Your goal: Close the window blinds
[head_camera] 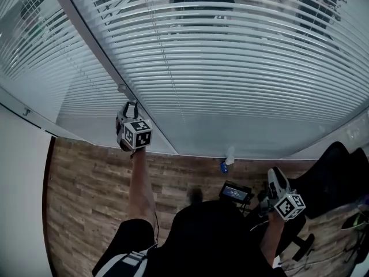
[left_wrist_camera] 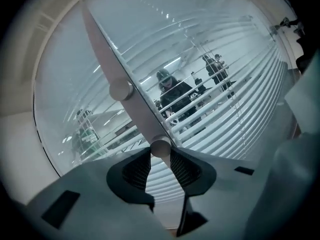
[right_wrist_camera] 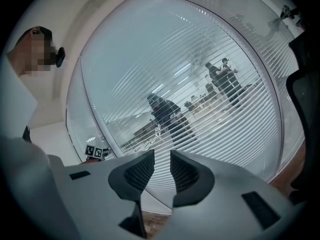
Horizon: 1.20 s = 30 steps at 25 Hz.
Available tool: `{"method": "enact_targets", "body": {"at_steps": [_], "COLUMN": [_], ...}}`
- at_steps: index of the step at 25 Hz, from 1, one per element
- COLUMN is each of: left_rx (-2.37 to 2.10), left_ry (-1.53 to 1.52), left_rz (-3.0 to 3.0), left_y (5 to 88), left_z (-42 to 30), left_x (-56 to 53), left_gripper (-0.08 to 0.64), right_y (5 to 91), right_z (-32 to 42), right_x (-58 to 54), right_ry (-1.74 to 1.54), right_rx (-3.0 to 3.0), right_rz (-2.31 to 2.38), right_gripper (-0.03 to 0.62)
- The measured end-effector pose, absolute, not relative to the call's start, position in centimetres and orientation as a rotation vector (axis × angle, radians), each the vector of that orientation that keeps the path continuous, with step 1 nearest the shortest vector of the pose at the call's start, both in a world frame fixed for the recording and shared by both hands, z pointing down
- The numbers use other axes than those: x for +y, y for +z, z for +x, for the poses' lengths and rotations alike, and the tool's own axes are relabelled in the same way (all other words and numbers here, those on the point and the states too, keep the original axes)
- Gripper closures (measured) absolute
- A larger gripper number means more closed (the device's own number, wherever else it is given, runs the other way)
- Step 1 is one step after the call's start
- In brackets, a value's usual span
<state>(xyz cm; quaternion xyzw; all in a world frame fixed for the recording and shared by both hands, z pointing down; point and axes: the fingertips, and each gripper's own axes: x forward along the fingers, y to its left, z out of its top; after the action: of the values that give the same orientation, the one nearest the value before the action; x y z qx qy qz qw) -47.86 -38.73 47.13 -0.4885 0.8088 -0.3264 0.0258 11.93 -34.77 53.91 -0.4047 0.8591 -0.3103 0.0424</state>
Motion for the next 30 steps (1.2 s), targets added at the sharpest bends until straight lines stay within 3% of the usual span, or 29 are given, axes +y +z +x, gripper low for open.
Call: {"method": "enact_targets", "body": {"at_steps": [2, 7, 11, 14, 20, 24, 27, 30], "left_rx": [2.576, 2.786, 2.789, 2.802, 2.653, 2.48, 2.386, 2.49], "left_ry": [-0.819, 0.293, 0.639, 0.495, -0.52, -0.956, -1.102, -0.84], "left_rz": [-1.614, -1.976, -2.05, -2.022, -1.73, -1.502, -1.407, -1.545], "left_y": [47.1, 46.0, 45.5, 45.6, 45.7, 46.0, 46.2, 46.1], "left_z": [-47.7, -47.4, -48.2, -48.1, -47.2, -47.0, -46.7, -46.4], "left_x": [-38.7, -37.8, -38.1, -38.0, -38.6, -39.0, -39.2, -38.9], "left_gripper": [0.425, 0.382, 0.395, 0.422, 0.422, 0.423, 0.422, 0.422], "right_y": [53.9, 53.8, 54.0, 54.0, 54.2, 54.3, 54.3, 54.4], "right_z": [11.7, 11.6, 11.6, 11.6, 11.7, 11.4, 11.2, 11.4], "right_x": [-34.8, -34.9, -34.9, -34.9, -34.9, -35.1, -35.2, -35.1], "right_ry": [-0.949, -0.95, -0.951, -0.947, -0.956, -0.959, -0.959, -0.957], "right_rx": [2.63, 2.631, 2.632, 2.629, 2.628, 2.637, 2.64, 2.641], "right_rz": [-1.232, -1.226, -1.226, -1.223, -1.227, -1.22, -1.21, -1.205], "right_gripper": [0.491, 0.491, 0.491, 0.491, 0.491, 0.491, 0.491, 0.491]}}
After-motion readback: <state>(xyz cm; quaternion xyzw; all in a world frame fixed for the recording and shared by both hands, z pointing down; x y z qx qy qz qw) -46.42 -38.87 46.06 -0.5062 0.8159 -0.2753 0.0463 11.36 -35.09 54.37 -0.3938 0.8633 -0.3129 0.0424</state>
